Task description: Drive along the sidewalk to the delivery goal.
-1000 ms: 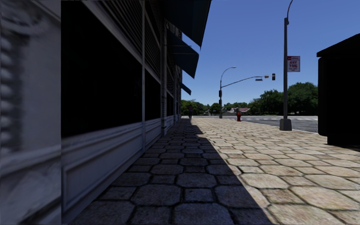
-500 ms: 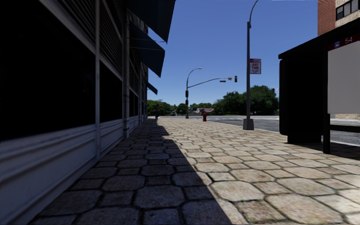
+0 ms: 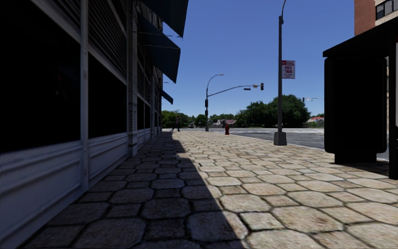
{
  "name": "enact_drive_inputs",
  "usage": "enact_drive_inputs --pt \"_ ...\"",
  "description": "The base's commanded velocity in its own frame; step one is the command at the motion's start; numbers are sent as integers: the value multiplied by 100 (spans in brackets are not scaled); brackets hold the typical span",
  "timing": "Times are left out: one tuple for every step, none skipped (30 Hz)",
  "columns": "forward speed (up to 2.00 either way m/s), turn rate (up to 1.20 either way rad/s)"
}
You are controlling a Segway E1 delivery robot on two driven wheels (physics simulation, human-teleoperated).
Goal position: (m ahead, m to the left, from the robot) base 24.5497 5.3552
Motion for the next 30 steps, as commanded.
enact_drive_inputs --pt "150 0" --pt "158 0" --pt "158 0" --pt "162 0" --pt "163 0" --pt "163 0" --pt "163 0" --pt "163 0" --pt "163 0" --pt "153 0" --pt "148 0" --pt "152 0" --pt "152 0" --pt "156 0" --pt "157 0" --pt "157 0" --pt "152 0" --pt "152 0" --pt "139 0" --pt "137 0" --pt "140 0" --pt "145 0" --pt "145 0" --pt "160 0" --pt "160 0" --pt "163 0" --pt "168 0" --pt "168 0" --pt "170 0" --pt "170 0"
